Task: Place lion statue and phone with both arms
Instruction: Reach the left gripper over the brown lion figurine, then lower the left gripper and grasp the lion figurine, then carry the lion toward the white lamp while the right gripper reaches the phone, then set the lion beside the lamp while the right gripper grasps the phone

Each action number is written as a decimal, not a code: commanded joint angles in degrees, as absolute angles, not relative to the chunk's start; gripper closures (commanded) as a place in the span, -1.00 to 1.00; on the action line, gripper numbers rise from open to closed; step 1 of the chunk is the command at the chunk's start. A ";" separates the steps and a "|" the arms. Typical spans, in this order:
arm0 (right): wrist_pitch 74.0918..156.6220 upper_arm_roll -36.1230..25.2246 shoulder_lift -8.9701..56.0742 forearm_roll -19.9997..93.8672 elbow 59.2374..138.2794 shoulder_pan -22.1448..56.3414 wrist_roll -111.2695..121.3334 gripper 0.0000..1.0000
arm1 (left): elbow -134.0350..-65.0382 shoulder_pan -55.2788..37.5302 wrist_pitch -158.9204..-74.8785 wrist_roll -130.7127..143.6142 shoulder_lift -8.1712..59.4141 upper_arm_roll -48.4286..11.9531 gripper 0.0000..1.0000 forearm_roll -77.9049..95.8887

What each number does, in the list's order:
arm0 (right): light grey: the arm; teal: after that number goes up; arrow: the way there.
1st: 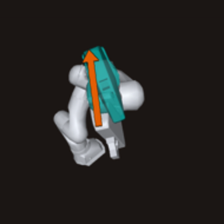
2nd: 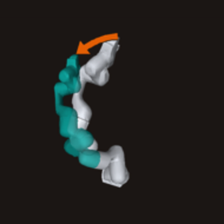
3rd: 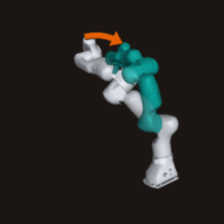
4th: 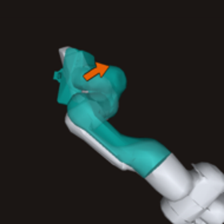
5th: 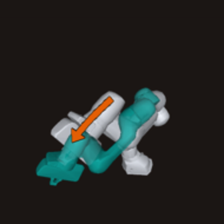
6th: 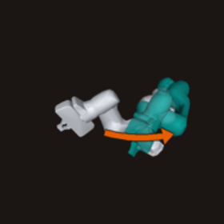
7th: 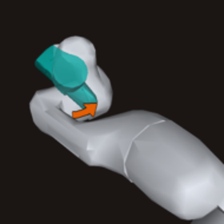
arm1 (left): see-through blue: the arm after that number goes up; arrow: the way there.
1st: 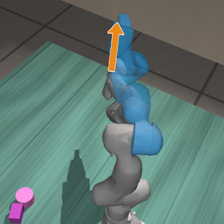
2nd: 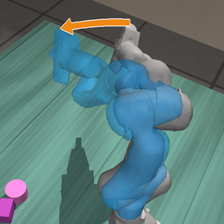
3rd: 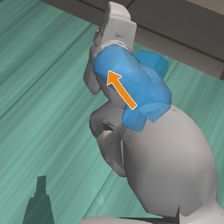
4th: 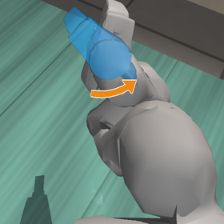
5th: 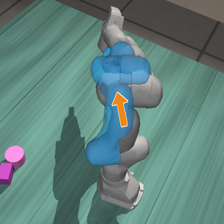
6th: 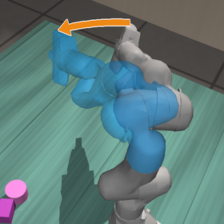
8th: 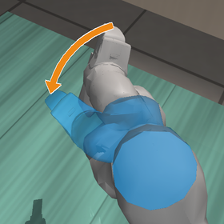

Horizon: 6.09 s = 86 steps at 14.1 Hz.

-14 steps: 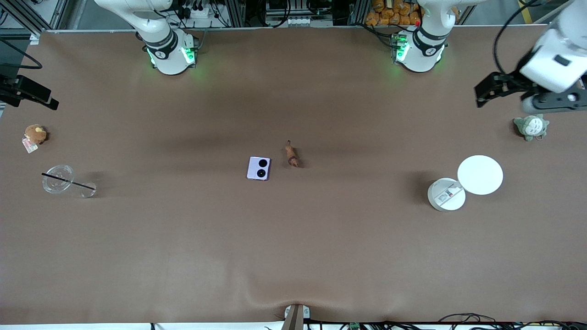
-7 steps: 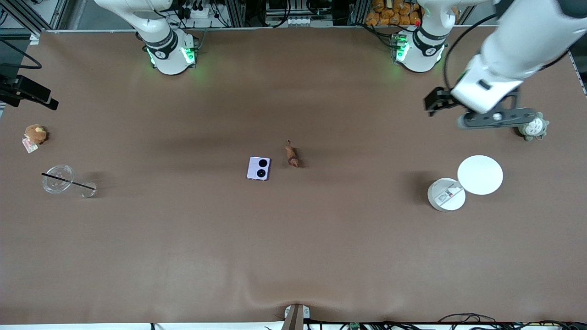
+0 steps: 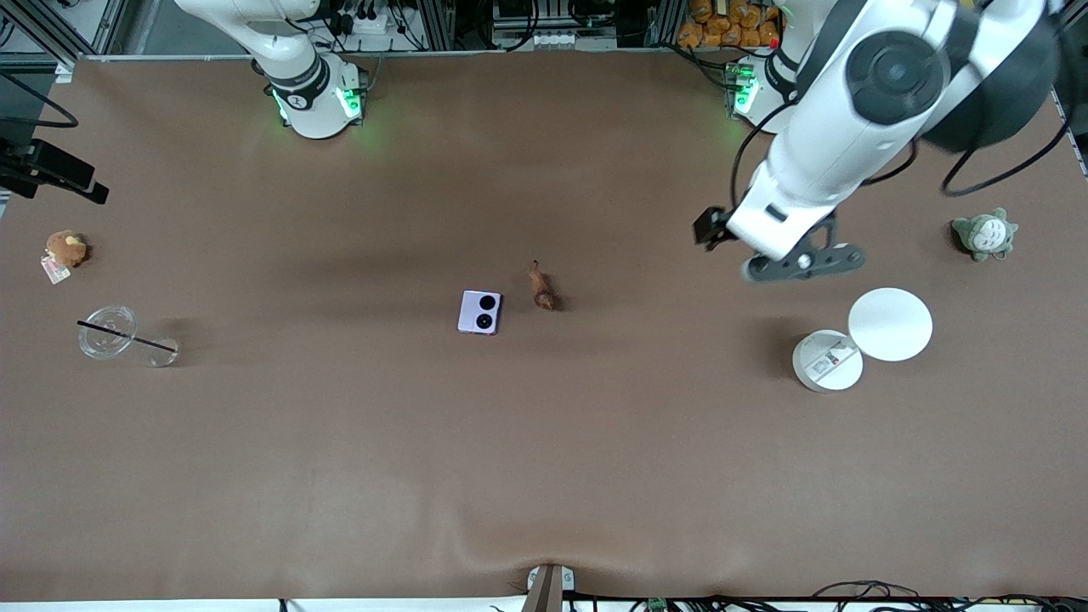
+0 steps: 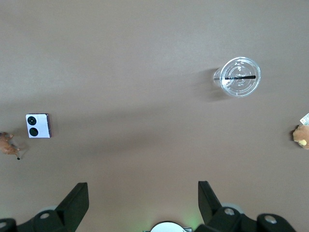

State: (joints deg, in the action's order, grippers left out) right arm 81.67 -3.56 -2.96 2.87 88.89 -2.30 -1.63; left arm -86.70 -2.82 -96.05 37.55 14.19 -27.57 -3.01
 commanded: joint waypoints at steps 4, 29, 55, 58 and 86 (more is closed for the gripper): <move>81.39 -3.08 -3.16 2.72 88.42 -2.99 -1.41 -1.00 | -79.10 -9.31 -101.41 47.69 26.18 -27.25 -1.00 -2.81; 81.47 -3.08 -3.16 2.55 88.50 -2.99 -1.41 -1.00 | -79.89 -32.78 -121.99 80.16 47.28 -21.36 -1.00 -14.32; 94.20 -2.81 10.00 2.47 88.42 15.97 -15.44 -1.00 | -83.67 -5.19 -110.83 43.51 43.24 -20.57 1.00 -21.71; 97.55 -2.72 17.73 2.81 88.42 21.00 -16.61 -1.00 | -84.46 -2.12 -110.83 42.81 43.33 -20.57 1.00 -23.38; 119.79 -2.72 41.92 16.17 91.32 34.98 -27.68 -1.00 | -86.66 2.90 -100.56 37.00 21.65 -24.52 -1.00 -22.68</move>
